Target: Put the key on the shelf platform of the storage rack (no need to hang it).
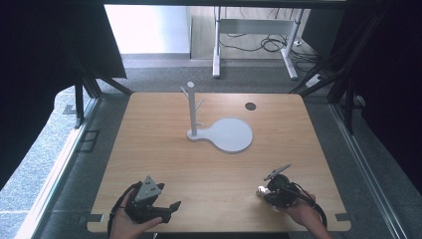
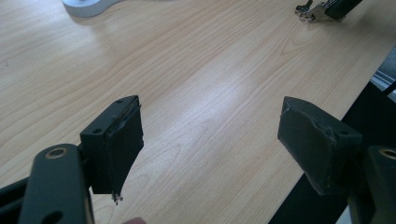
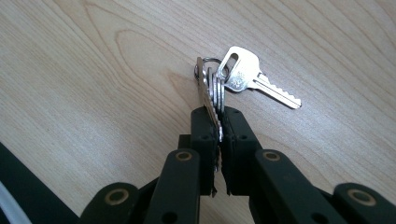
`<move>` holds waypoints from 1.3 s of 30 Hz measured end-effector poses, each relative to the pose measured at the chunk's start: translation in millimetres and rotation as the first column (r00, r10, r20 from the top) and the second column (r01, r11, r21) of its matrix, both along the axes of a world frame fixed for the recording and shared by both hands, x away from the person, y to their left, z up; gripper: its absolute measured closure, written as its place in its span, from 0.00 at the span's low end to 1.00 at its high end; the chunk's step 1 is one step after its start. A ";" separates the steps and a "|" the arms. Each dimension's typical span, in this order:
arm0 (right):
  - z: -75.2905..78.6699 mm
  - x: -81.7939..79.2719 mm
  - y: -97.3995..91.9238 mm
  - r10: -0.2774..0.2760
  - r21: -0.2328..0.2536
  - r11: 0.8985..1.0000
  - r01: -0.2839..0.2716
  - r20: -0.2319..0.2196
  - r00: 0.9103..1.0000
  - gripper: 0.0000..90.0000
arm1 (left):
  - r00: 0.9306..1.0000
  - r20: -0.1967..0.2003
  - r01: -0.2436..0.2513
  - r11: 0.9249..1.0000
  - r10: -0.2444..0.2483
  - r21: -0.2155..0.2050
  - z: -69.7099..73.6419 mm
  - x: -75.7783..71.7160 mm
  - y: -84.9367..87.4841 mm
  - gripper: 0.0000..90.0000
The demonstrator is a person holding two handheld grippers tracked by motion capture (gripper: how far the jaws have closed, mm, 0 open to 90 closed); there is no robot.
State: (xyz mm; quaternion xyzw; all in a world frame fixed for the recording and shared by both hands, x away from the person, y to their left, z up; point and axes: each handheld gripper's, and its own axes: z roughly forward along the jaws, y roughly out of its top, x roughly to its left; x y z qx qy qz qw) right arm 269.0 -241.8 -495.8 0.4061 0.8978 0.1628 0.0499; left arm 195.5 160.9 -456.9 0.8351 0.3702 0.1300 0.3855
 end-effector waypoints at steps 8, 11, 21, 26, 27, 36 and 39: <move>6.1 0.5 -2.4 0.000 0.021 1.000 0.000 0.003 1.000 0.94 | 1.000 0.001 0.002 1.000 -0.002 0.003 0.3 0.0 0.2 0.25; 11.1 0.1 -3.5 0.000 0.026 1.000 0.000 0.013 1.000 0.94 | 1.000 0.001 -0.001 1.000 0.001 0.001 0.7 -0.2 0.3 0.25; 30.7 -1.0 -4.7 0.009 0.027 1.000 -0.010 0.051 0.999 0.94 | 1.000 0.005 -0.002 1.000 0.002 -0.001 1.5 -0.7 0.8 0.25; 39.8 -0.2 -5.6 0.013 0.021 1.000 -0.014 0.065 0.998 0.94 | 1.000 0.005 -0.001 1.000 0.001 -0.001 1.5 -0.6 0.8 0.25; 44.2 0.2 -5.7 0.013 0.020 1.000 -0.015 0.072 0.997 0.94 | 1.000 0.004 -0.001 1.000 0.001 -0.002 1.4 -0.6 0.8 0.25; 64.7 3.3 -6.5 0.018 0.024 0.999 -0.020 0.104 0.994 0.94 | 1.000 0.009 -0.001 1.000 0.001 -0.007 2.3 -0.9 1.4 0.25; 68.5 3.5 -6.1 0.021 0.026 0.999 -0.024 0.108 0.994 0.95 | 1.000 0.009 -0.003 1.000 0.003 -0.006 2.4 -0.9 1.4 0.25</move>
